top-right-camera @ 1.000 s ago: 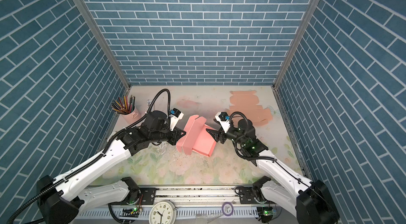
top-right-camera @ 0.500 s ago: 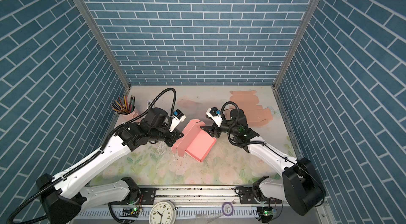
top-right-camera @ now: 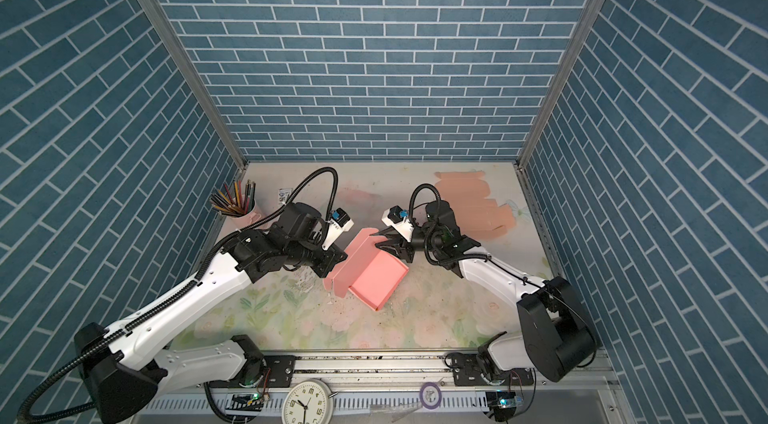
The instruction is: Fold the paper box
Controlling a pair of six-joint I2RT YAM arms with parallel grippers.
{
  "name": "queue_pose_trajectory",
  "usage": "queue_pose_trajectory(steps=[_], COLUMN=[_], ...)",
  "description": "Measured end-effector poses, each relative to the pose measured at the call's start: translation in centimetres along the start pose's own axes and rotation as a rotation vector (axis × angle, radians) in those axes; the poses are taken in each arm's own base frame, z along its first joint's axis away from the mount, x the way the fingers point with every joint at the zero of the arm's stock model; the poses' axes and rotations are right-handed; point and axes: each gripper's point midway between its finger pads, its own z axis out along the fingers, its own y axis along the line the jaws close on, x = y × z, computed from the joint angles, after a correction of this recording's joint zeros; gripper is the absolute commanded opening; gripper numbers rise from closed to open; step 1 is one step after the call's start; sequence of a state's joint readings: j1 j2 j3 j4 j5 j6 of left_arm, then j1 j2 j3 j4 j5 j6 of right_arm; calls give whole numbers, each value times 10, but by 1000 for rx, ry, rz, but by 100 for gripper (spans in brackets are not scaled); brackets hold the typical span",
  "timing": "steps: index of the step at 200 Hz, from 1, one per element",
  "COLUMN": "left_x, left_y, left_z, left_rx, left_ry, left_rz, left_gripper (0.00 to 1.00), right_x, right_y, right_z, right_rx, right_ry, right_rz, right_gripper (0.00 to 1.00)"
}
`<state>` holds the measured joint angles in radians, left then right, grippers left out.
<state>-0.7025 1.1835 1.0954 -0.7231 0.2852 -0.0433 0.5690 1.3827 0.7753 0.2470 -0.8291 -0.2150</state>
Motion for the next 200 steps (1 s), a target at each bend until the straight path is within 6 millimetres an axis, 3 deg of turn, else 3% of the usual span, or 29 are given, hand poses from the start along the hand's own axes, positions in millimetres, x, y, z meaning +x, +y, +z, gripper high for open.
queue_pose_trajectory(steps=[123, 142, 160, 185, 200], left_x=[-1, -1, 0, 2, 6], left_y=[3, 4, 6, 11, 16], left_z=[0, 2, 6, 8, 11], left_rx=[-16, -19, -27, -50, -69], left_ry=[-4, -10, -20, -49, -75], left_rz=[4, 2, -9, -52, -79], left_gripper=[0, 0, 16, 50, 62], right_x=[5, 6, 6, 11, 14], right_y=[-4, -6, -9, -12, -13], right_z=[1, 1, 1, -5, -11], right_rx=[14, 27, 47, 103, 146], right_ry=[31, 35, 40, 47, 51], right_rz=[-9, -16, -21, -30, -31], right_gripper=[1, 0, 0, 0, 0])
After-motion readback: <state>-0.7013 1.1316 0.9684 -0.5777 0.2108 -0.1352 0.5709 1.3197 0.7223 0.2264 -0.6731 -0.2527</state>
